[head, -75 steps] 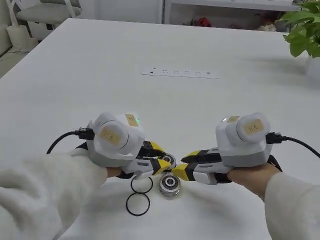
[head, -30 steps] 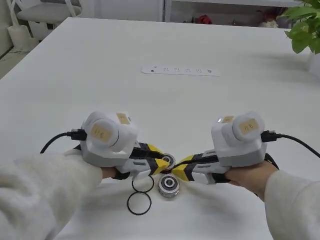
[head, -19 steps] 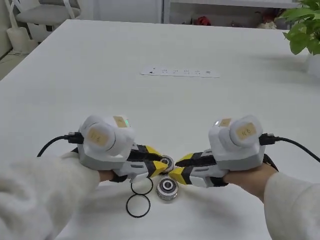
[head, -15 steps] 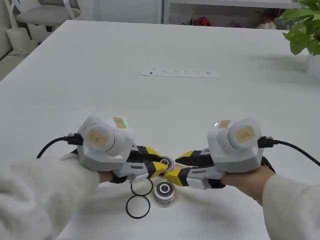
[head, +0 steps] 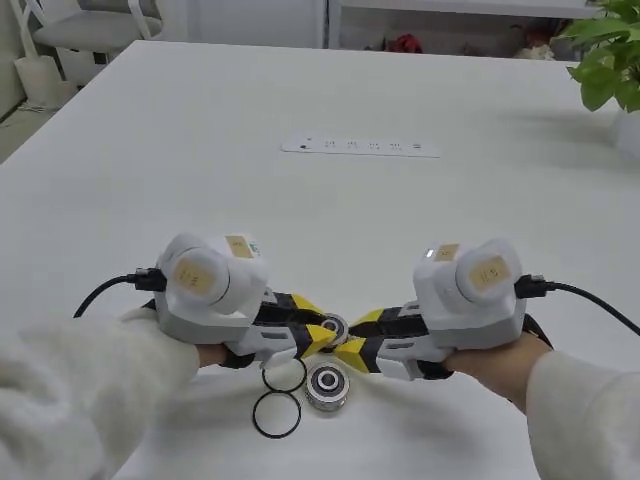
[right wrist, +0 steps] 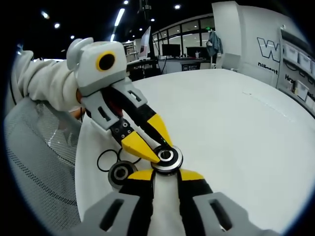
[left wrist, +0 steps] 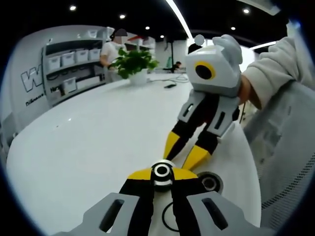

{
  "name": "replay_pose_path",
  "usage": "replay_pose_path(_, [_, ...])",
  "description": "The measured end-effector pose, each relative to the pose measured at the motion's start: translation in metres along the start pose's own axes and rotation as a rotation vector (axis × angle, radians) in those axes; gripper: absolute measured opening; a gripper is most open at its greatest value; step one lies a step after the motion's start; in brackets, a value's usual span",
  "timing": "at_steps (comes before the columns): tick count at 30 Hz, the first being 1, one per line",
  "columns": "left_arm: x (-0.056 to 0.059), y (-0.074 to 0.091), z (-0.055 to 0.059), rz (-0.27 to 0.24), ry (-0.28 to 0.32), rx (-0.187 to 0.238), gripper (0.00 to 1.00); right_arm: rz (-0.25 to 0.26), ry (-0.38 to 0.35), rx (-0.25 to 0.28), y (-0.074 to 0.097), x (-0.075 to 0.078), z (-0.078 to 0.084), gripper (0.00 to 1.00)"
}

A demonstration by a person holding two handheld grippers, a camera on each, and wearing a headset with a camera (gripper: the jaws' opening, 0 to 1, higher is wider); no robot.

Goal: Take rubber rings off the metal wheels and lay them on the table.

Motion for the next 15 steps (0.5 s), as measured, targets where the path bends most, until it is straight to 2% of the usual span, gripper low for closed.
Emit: replay_pose_path(15, [-0.0006, 0.0011, 0.0006, -0.004, 0.02, 0.0, 0.13, -0.015, -0.003, -0.008, 0.0031, 0.0001, 0.0011, 0.05])
Point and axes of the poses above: the centre of the closed fingertips' face, and the gripper's own axes: y roughly backward along the fingers, x roughly to its right, z roughly out of its underside, the point moved 8 cm from there along y, roughly backward along the fingers, and after that the axes turned 7 degrees about y, right-handed, at the moved point
